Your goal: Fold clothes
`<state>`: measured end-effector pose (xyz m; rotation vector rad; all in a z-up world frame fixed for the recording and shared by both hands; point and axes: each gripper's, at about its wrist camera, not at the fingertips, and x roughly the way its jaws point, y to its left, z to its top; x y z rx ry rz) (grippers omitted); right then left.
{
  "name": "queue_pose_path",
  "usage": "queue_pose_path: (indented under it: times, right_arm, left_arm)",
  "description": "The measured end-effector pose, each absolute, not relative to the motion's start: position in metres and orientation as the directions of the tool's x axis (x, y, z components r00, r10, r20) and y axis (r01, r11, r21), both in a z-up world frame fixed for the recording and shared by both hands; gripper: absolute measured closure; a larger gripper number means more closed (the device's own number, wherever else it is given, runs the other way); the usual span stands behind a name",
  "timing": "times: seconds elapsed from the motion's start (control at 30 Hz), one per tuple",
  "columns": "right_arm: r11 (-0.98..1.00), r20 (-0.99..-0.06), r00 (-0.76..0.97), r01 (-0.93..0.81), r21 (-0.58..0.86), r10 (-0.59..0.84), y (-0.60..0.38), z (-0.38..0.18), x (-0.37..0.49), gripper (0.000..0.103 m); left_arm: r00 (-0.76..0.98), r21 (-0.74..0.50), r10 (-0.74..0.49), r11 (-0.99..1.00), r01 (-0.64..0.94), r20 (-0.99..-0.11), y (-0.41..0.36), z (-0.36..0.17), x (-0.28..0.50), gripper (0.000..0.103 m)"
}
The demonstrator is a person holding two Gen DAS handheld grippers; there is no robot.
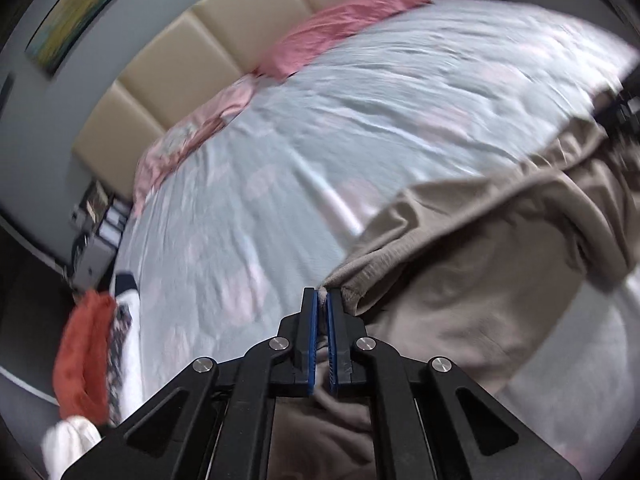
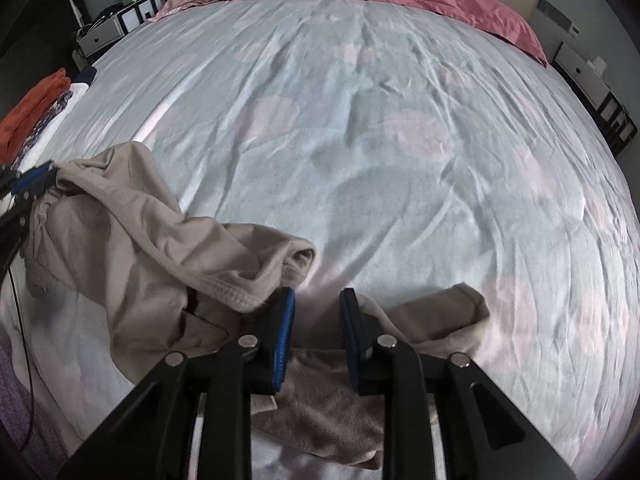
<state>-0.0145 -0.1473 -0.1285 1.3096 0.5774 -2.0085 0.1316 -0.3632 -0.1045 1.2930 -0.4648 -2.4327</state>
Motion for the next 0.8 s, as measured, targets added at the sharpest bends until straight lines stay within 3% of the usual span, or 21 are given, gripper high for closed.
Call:
queue_pose_path:
  times: [0.2,0.37,0.4,0.43,0.53,0.7,0.8]
  right_arm:
    - [-0.604,-0.908,-0.309,0.793,-0.081,-0.284,-0.173,-0.136,-0.006,0.078]
    - [-0.674,-0.905,-0.221,0.733,0.093,-0.365,-0.166,-0.142,-0.030,0.079]
    - [-0.687,-0.901,-0.202,0.715,0.133,-0.385,-0.164,-0.143,-0.035,0.082]
    - [-0.698,-0.896,-0.184,0.695,0.173,-0.405,-0.162,-0.144,-0.040,0.092]
    - [-0.717,-0.864,-0.171,0.645,0.265,-0.473,-0.154,-0.138,-0.048,0.096]
    - [-0.752,-0.815,-0.261,0.593,0.288,-0.517,-0.143,-0.120,-0.051,0.097]
    - [-0.791,-0.783,-0.365,0.559,0.248,-0.503,-0.135,-0.106,-0.050,0.097]
  left_arm:
    - [-0.512,0.320,-0.395,-0.918,0.233,-0.762,-0.398,-0.100,0.142,0.098]
    - [-0.533,0.190,-0.302,-0.948,0.257,-0.790,-0.414,-0.097,0.145,0.098]
    - [-0.538,0.159,-0.280,-0.952,0.261,-0.795,-0.417,-0.097,0.144,0.099]
    - [-0.542,0.128,-0.258,-0.955,0.266,-0.800,-0.421,-0.096,0.144,0.098]
    - [-0.556,0.051,-0.211,-0.956,0.288,-0.804,-0.431,-0.094,0.146,0.098]
    - [-0.587,-0.026,-0.158,-0.956,0.293,-0.794,-0.434,-0.086,0.148,0.099]
    - [-0.621,-0.117,-0.059,-0.964,0.238,-0.781,-0.430,-0.078,0.151,0.099]
